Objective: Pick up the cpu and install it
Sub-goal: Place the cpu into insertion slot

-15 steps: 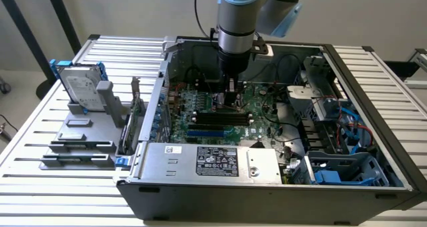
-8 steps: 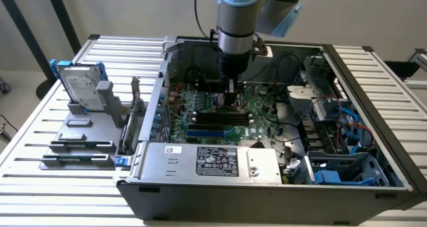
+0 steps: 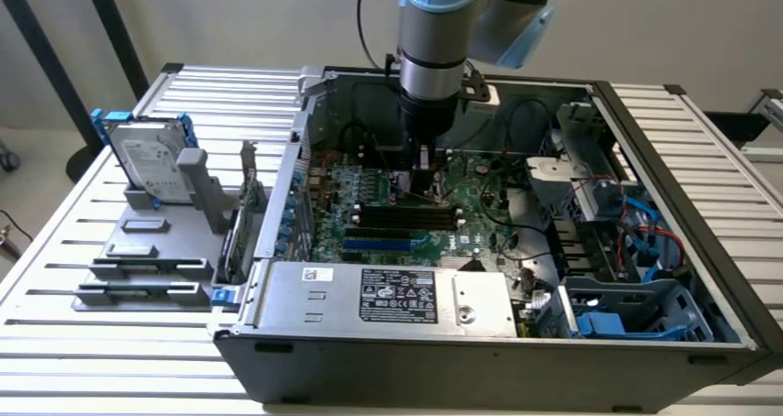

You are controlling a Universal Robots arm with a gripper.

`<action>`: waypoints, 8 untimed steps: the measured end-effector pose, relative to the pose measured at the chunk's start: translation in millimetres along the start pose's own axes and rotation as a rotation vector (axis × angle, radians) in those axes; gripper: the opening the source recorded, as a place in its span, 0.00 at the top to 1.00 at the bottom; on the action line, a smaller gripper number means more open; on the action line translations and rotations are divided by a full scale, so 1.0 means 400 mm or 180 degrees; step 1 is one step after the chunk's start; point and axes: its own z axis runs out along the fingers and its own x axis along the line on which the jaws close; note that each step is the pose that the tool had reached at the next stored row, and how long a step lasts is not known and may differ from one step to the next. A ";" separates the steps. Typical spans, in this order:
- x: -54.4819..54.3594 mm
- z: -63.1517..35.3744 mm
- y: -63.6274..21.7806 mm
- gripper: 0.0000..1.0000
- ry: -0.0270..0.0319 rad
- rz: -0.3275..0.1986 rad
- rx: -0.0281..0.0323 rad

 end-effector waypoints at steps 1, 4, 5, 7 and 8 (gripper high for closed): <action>0.000 0.000 0.000 0.45 -0.0002 0.0000 0.0001; 0.000 0.002 0.001 0.45 -0.0003 0.0001 0.0002; 0.000 0.003 0.001 0.45 -0.0003 0.0001 0.0002; 0.000 0.004 0.002 0.45 -0.0005 0.0000 0.0003; 0.000 0.005 0.002 0.45 -0.0006 0.0000 0.0004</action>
